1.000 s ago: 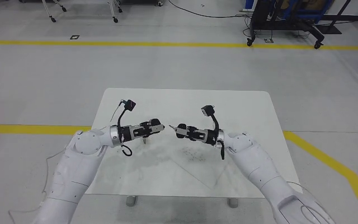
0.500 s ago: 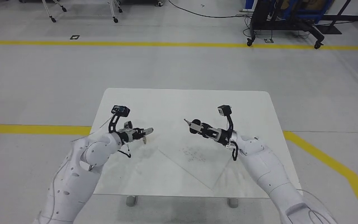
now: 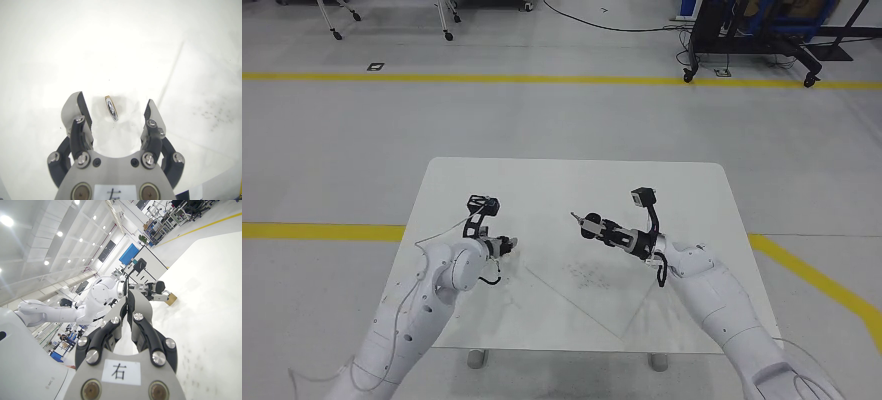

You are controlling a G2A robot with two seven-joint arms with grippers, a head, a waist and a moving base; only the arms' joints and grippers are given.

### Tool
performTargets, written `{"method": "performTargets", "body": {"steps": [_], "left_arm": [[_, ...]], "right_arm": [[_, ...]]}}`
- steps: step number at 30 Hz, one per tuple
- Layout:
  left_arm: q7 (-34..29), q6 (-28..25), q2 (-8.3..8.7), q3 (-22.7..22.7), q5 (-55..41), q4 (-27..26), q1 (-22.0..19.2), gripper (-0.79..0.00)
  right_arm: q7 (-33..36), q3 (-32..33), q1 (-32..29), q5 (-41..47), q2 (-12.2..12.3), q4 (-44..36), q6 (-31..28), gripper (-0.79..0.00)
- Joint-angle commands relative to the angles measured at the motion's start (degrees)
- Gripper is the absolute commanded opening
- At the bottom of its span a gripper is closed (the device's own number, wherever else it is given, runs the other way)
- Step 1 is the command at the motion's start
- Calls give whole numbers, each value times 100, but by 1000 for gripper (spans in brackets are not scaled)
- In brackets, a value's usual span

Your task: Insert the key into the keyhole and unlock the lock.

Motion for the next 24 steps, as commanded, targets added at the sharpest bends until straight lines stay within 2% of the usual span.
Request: {"method": "performTargets", "body": {"steps": [1,4,5,6,7,15,24], "left_arm": [[-51,55,-21,44,35,50,-46,-471],[-62,111,-47,75,64,92,-83,-526],[-62,113,-54,78,68,102,-88,-603],[-64,123,-59,75,75,114,-91,-727],[-79,137,-63,75,92,125,-90,-785],[-363,220,-73,5,200,141,-75,-785],[-309,-229,-67,-138,78,68,-3,-785]], "right_arm": [[0,0,0,0,0,0,0,-785],[0,0,0,0,0,0,0,-785],[0,0,0,0,0,0,0,-785],[0,0,0,0,0,0,0,-785],[0,0,0,0,0,0,0,-785],[0,0,0,0,0,0,0,-785],[0,0,0,0,0,0,0,-785]]}}
